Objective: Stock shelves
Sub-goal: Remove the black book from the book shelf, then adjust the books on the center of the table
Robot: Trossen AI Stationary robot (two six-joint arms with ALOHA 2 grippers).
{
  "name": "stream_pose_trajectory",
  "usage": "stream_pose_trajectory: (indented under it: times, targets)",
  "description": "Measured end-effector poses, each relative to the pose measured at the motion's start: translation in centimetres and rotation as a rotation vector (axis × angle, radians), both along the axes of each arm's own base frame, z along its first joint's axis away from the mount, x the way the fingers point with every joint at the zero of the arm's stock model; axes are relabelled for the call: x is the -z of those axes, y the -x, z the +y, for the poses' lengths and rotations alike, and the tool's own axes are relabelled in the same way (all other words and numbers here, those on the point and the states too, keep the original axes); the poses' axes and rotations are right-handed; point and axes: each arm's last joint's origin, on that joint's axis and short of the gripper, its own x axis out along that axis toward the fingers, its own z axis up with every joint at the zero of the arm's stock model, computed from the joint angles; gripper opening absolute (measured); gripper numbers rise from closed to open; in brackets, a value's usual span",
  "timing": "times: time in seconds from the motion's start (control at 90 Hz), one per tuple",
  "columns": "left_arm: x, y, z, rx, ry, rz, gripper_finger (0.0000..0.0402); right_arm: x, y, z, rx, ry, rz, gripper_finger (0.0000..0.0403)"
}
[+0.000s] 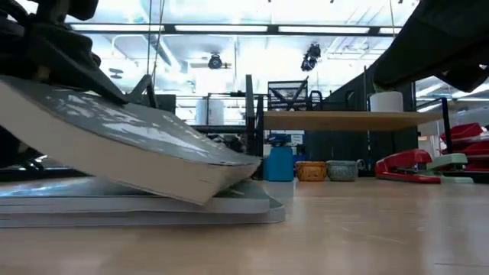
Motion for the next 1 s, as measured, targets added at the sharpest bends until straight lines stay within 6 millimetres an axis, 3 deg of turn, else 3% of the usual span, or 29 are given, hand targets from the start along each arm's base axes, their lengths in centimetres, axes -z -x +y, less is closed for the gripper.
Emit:
stream_pose_trajectory:
  times: [0.633,1.0]
  targets:
    - [0.61,0.32,0.09,0.061,-0.091,0.073,0.0083,0.0,0.0,0.0,0.0,0.0,0.0,0.0001]
    - [0.84,0.46,0.15,0.08,-0.098,0.105,0.017,0.0,0.0,0.0,0.0,0.0,0.0,0.0001]
